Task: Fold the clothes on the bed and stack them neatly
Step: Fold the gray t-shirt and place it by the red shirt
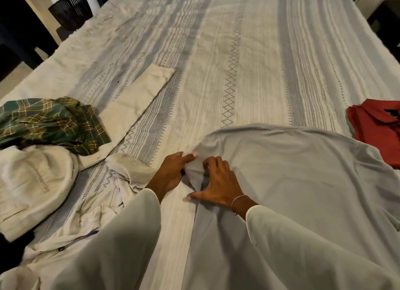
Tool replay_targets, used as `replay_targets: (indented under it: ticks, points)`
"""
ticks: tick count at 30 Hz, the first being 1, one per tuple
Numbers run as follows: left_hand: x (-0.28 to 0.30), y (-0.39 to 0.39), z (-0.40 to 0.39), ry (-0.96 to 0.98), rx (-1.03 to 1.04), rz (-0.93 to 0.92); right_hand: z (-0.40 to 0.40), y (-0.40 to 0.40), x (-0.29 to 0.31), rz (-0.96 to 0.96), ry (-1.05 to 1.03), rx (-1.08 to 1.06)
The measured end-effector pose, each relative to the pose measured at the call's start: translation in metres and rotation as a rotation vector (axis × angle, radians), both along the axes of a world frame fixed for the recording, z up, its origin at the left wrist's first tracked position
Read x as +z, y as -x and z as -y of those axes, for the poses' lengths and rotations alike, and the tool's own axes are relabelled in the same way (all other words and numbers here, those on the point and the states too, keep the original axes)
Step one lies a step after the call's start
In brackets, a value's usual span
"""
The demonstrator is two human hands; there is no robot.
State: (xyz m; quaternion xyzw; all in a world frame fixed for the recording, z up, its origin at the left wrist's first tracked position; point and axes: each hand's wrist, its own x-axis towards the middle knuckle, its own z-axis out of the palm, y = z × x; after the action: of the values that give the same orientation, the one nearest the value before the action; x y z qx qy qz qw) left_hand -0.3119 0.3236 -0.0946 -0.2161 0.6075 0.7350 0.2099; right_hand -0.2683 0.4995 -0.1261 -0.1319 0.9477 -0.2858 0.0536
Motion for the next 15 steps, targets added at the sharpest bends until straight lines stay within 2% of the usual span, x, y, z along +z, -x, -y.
replay_targets:
  ticks: [2,4,8,12,15]
  points:
    - [-0.019,0.015,0.025,-0.143,0.076,-0.058,0.027,0.013,-0.024,-0.041,-0.080,-0.047]
    - [-0.016,0.015,0.032,-0.230,0.046,-0.064,0.035,0.009,-0.026,-0.103,-0.100,-0.116]
    - [-0.006,0.011,0.029,-0.318,-0.129,0.105,0.033,-0.006,-0.028,-0.206,-0.014,-0.062]
    - [-0.007,0.022,0.022,-0.245,-0.233,0.199,0.011,-0.001,-0.031,-0.208,0.180,-0.051]
    - [-0.011,0.032,0.014,-0.191,-0.192,0.188,-0.009,0.025,-0.028,-0.243,0.355,-0.197]
